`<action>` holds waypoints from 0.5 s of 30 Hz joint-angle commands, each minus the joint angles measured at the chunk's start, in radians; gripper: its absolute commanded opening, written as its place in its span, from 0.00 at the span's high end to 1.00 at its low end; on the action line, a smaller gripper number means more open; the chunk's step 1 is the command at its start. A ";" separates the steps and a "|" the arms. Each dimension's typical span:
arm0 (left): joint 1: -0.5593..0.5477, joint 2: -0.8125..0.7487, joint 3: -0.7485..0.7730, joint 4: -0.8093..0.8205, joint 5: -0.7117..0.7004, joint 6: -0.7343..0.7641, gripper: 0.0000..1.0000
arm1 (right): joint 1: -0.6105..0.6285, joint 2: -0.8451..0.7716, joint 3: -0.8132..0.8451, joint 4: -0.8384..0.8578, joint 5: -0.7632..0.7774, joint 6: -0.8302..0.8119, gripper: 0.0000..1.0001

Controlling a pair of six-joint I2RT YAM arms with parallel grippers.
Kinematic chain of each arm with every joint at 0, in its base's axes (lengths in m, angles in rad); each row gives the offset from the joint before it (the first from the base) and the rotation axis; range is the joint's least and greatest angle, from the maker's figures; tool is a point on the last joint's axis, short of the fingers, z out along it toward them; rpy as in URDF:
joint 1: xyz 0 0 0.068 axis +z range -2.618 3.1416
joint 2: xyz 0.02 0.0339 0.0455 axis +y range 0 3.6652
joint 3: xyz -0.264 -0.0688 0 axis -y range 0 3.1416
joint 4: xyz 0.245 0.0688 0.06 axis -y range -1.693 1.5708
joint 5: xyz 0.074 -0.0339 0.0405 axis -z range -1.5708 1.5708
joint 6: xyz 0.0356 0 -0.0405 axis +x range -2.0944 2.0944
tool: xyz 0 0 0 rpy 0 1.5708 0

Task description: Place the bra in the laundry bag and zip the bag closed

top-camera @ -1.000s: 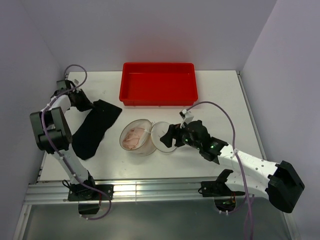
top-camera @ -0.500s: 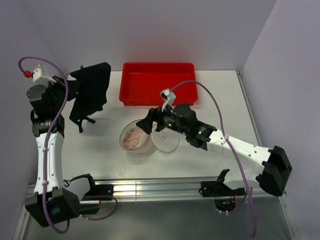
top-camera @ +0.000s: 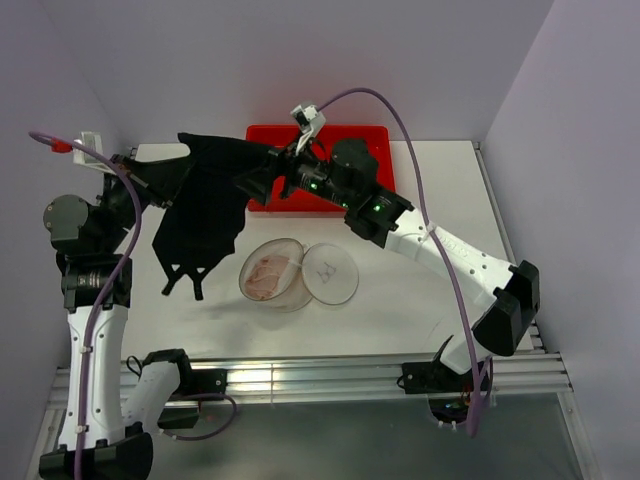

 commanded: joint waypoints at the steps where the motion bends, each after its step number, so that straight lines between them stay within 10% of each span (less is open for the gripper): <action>1: -0.051 -0.028 0.055 0.071 0.070 -0.025 1.00 | -0.021 0.003 0.051 0.036 -0.082 0.009 0.08; 6: -0.091 -0.023 0.070 0.074 0.110 -0.036 1.00 | -0.027 -0.026 0.022 0.171 -0.228 0.080 0.25; 10: -0.091 -0.030 0.061 0.042 0.124 -0.025 0.95 | -0.034 -0.082 -0.066 0.294 -0.262 0.117 0.77; 13: -0.091 -0.036 0.042 0.016 0.149 -0.013 0.42 | -0.045 -0.128 -0.088 0.320 -0.265 0.111 1.00; 15: -0.091 -0.040 0.036 -0.023 0.176 0.007 0.31 | -0.054 -0.142 -0.094 0.320 -0.256 0.109 1.00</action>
